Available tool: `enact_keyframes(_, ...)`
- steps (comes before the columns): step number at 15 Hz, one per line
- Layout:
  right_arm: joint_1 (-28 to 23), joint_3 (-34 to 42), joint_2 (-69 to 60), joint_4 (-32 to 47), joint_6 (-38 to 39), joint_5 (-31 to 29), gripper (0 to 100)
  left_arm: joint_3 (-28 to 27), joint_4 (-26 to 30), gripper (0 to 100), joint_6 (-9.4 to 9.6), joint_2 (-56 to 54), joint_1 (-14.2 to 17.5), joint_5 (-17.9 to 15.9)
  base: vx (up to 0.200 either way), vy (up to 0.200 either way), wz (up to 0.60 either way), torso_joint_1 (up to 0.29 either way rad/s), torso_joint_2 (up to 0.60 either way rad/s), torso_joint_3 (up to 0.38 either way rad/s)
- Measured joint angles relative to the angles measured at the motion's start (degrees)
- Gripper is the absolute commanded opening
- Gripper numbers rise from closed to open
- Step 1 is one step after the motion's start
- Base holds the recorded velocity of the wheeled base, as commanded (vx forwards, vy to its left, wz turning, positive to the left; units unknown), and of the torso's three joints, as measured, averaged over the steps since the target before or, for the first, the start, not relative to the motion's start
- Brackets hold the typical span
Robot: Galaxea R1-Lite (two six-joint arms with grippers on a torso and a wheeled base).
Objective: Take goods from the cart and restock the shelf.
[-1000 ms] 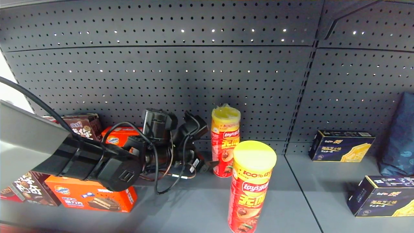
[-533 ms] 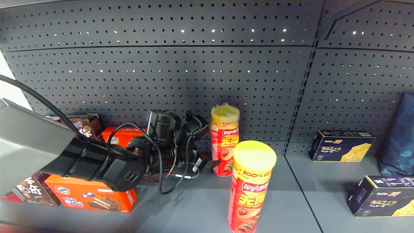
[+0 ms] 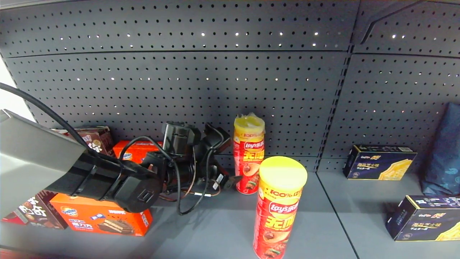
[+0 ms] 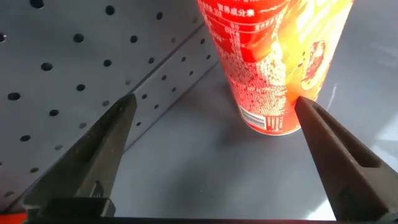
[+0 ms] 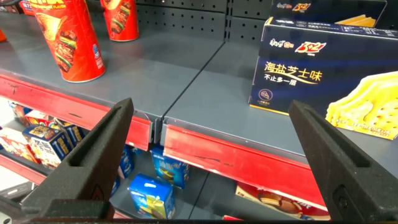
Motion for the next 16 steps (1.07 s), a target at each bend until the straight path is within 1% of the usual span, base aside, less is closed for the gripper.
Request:
enact_keyframes(6,0.0,0.0,0.0,0.02,0.0,0.0,100,-0.1,-0.02,100,-0.3,0.02,0.35,2.66,0.0,0.0,0.0,0.0,0.0,0.0)
enact_keyframes(9,0.0,0.0,0.0,0.02,0.0,0.0,100,-0.4,-0.02,100,-1.69,0.02,0.37,4.16,0.0,0.0,0.0,0.0,0.0,0.0)
enact_keyframes(12,0.0,0.0,0.0,0.0,0.0,0.0,100,-0.66,0.0,100,-2.19,0.02,0.37,5.28,0.0,0.0,0.0,0.0,0.0,0.0)
enact_keyframes(14,0.0,0.0,0.0,0.02,0.0,0.0,100,-0.73,0.02,100,-3.23,0.09,0.37,6.27,0.0,0.0,0.0,0.0,0.0,0.0)
enact_keyframes(16,0.0,0.0,0.0,0.0,0.0,0.0,100,-0.73,0.05,100,-3.36,0.13,0.37,7.22,0.0,0.0,0.0,0.0,0.0,0.0)
